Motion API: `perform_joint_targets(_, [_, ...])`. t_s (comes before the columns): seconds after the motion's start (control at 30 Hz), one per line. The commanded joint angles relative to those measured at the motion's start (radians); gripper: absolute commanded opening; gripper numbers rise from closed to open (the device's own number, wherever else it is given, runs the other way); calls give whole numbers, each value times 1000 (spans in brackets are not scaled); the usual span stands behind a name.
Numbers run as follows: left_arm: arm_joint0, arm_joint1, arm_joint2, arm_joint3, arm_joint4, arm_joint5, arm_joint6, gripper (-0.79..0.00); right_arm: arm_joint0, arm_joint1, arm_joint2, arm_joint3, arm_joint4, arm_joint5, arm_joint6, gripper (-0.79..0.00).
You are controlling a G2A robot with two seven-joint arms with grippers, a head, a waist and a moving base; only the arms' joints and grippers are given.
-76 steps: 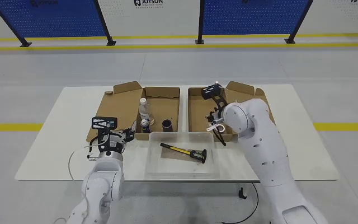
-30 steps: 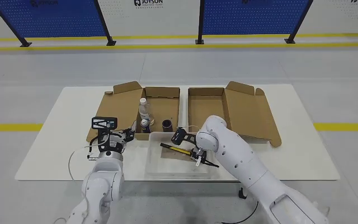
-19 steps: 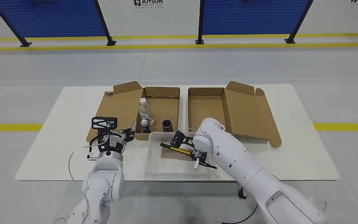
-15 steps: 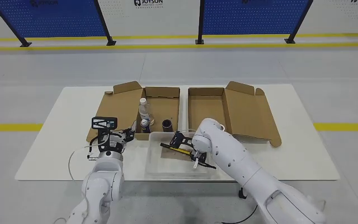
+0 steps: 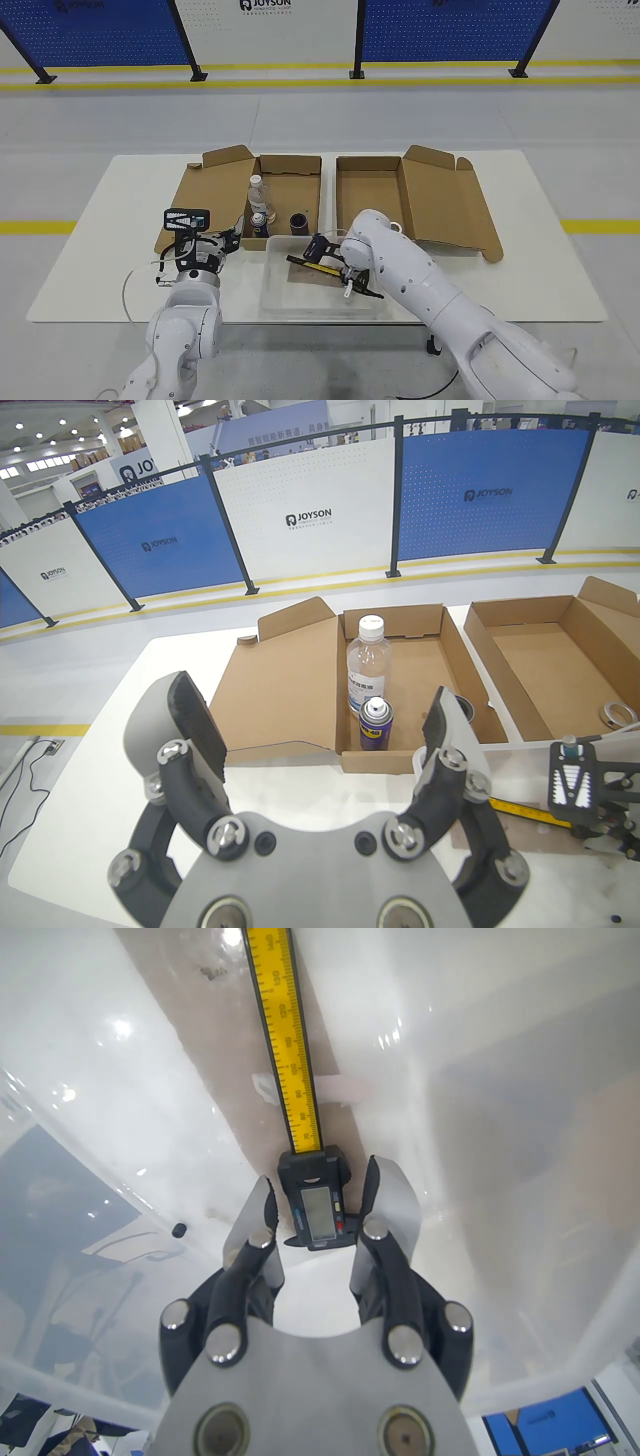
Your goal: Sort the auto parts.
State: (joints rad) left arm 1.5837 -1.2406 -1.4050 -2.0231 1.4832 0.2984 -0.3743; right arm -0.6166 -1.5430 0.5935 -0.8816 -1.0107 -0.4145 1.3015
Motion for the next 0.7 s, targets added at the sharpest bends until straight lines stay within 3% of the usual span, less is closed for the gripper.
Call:
perform_joint_targets(0.0, [0, 0, 0, 0, 0, 0, 0, 0, 5, -5, -1, 14, 13, 1, -5, -422])
perform_joint_targets(0.67, [0, 0, 0, 0, 0, 0, 0, 0, 21, -30, -9, 12, 118, -40, 29, -409])
